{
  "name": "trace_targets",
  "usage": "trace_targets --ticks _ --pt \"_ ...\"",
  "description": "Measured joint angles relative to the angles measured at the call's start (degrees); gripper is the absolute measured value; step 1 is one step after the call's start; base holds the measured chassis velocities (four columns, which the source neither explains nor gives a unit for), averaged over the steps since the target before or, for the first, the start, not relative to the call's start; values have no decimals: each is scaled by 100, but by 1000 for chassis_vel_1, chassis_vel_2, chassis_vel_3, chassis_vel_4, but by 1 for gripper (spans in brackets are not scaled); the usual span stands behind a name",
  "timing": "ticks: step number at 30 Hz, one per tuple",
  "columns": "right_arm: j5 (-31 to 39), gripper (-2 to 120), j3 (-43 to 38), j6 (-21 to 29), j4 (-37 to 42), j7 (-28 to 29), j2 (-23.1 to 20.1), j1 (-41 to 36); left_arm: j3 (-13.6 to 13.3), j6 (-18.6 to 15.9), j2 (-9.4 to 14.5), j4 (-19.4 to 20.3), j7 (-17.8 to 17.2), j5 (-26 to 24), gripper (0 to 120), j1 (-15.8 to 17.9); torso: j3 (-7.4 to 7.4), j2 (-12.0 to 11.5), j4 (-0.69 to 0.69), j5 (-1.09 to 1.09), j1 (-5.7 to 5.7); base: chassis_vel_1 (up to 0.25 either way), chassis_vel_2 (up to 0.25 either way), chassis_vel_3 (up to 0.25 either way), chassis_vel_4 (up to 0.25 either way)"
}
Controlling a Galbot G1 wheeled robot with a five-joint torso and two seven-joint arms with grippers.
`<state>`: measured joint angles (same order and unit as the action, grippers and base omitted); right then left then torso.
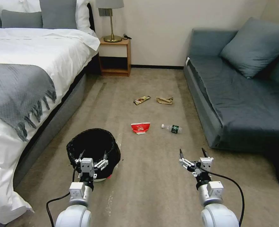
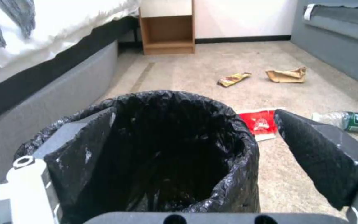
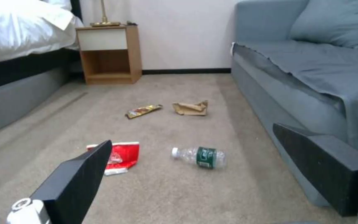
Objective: Pick up the trash bin, then pick up the garbage on the floor and place it into the trash bin.
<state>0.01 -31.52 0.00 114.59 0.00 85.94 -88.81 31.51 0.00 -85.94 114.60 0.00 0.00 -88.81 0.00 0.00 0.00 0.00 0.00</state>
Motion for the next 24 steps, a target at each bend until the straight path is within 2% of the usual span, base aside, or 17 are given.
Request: trace_targets --ticks 24 --pt "0 100 0 0 0 0 0 0 0 0 0 0 0 0 100 0 0 0 0 0 0 0 0 0 0"
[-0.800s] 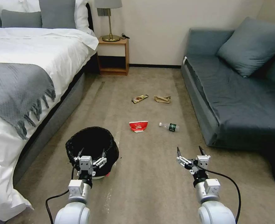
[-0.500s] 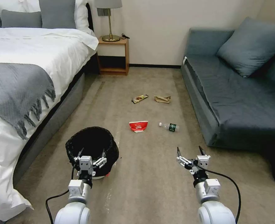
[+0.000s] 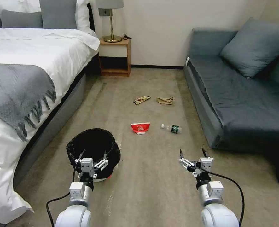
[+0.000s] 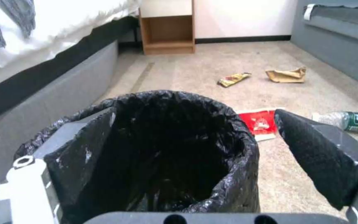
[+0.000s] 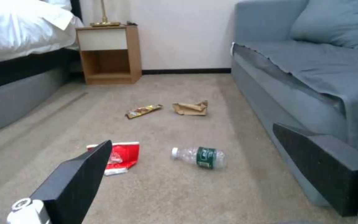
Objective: Pick up the trash bin, then pick up the garbage on the floor and place it into the trash bin.
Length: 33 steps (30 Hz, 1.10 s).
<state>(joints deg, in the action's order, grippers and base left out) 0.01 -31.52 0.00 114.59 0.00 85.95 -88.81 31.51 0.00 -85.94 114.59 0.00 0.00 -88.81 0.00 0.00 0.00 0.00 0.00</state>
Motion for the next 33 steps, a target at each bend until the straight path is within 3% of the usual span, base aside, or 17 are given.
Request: trace_targets --ticks 4,6,7,11,12,15,16,20,21,22,23,25,33 --pt "9 100 12 30 12 21 -5 0 -20 -72 45 81 -107 -69 100 -20 0 0 0 1 0 0 0 0 0" --pt "55 100 52 121 57 112 -24 -4 -82 -280 179 370 -446 -277 100 -80 0 0 0 -1 0 0 0 0 0" --pt "55 100 52 121 57 112 -24 -4 -82 -280 179 370 -446 -277 100 -80 0 0 0 -1 0 0 0 0 0" --pt "436 100 380 777 435 840 -177 -40 -256 -846 525 1113 -1328 -825 100 -242 0 0 0 0 0 0 0 0 0" --pt "436 100 380 777 435 840 -177 -40 -256 -846 525 1113 -1328 -825 100 -242 0 0 0 0 0 0 0 0 0" --pt "737 100 638 1294 731 1416 -298 -72 -378 -1255 776 1656 -1969 -1227 100 -358 0 0 0 0 0 0 0 0 0" --pt "737 100 638 1294 731 1416 -298 -72 -378 -1255 776 1656 -1969 -1227 100 -358 0 0 0 0 0 0 0 0 0" --pt "1089 100 936 1904 1082 2099 -443 -108 -502 -1665 1030 2204 -2611 -1627 100 -474 0 0 0 -1 0 0 0 0 0" --pt "1089 100 936 1904 1082 2099 -443 -108 -502 -1665 1030 2204 -2611 -1627 100 -474 0 0 0 -1 0 0 0 0 0" --pt "1221 100 1049 2128 1208 2346 -496 -121 -465 -1811 1124 2252 -2631 -1559 100 -445 0 0 4 2 0 0 0 0 0" --pt "1331 100 1141 2319 1318 2559 -540 -132 -397 -1908 1290 2262 -2603 -1451 99 -325 0 0 -2 1 0 0 0 0 0" --pt "1514 100 1301 2638 1500 2912 -613 -149 -373 -1930 1402 2266 -2561 -1362 98 -248 0 0 1 -1 0 0 0 0 0" --pt "2066 100 1771 3590 2047 3968 -836 -205 -371 -1838 1465 2178 -2508 -1260 94 -232 0 0 0 1 0 0 0 0 0"
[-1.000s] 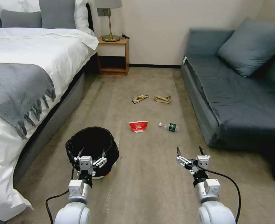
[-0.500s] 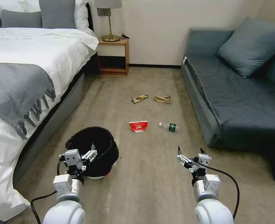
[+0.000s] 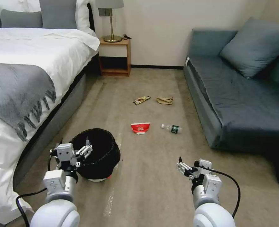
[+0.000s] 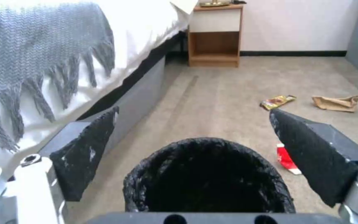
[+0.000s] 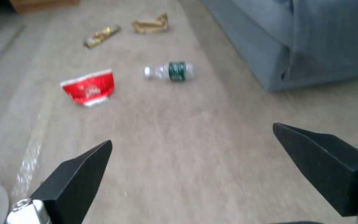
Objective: Pick up the trash bin, then pick up the garbage on the floor and place it into the trash bin.
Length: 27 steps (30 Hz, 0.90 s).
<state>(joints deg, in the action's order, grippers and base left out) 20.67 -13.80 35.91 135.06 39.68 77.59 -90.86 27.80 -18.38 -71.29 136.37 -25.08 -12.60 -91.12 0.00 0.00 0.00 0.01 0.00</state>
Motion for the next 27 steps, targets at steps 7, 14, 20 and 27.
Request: trace_targets --ticks 7,14,20,27 --pt "-196 100 -372 -269 -17 -216 -352 49 9 25 73 -62 -142 -39 93 7 0 0 1 -1 0 0 0 0 0" --pt "-296 100 -476 -385 -7 -264 -392 56 226 -211 272 -158 -389 -975 90 180 0 0 1 0 0 0 0 0 0" --pt "-390 100 -538 -501 -111 -281 -406 51 514 -586 685 -488 -831 -2311 91 444 0 0 0 0 0 0 0 0 0" --pt "-525 100 -645 -664 -188 -285 -382 12 757 -1151 952 -992 -1275 -3276 95 797 0 0 0 1 0 0 0 0 0"
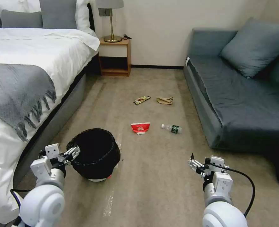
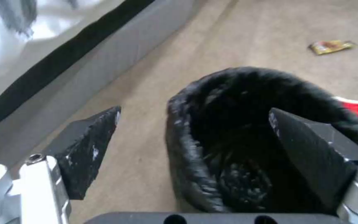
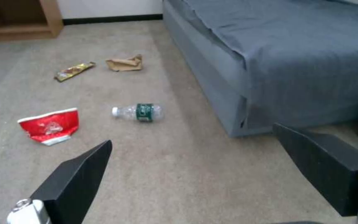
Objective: Pick up the trash bin, then pick up the garbage on the floor and place it into the trash bin.
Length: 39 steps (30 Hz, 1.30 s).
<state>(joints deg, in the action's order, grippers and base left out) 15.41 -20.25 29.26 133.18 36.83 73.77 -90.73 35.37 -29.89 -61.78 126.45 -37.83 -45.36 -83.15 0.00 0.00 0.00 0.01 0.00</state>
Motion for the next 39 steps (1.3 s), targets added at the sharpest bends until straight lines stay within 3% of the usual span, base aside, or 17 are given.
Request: trace_targets --ticks 5,9,13,27,33,39 --pt "-111 100 -36 -85 -57 0 21 -33 39 -37 76 -345 -72 -262 95 269 0 0 0 0 0 0 0 0 0" --pt "-154 100 -180 -135 -198 0 54 49 -60 59 82 -870 -74 -447 94 820 0 0 -1 0 0 0 0 0 0" --pt "-135 100 -251 -135 -273 -1 53 110 -140 75 25 -1118 -114 -433 94 1052 0 0 -3 0 0 0 0 0 0" --pt "97 100 -606 -20 -349 8 7 276 -478 -64 -170 -1673 -268 -195 77 1542 0 0 -1 -2 0 0 0 0 0" --pt "170 100 -602 73 -468 32 -16 446 -506 -287 -295 -1917 -501 -286 79 1598 0 0 0 -2 0 0 0 0 0" --pt "183 100 -590 76 -520 31 -17 492 -513 -335 -307 -2113 -521 -350 80 1687 0 0 0 -2 0 0 0 0 0"
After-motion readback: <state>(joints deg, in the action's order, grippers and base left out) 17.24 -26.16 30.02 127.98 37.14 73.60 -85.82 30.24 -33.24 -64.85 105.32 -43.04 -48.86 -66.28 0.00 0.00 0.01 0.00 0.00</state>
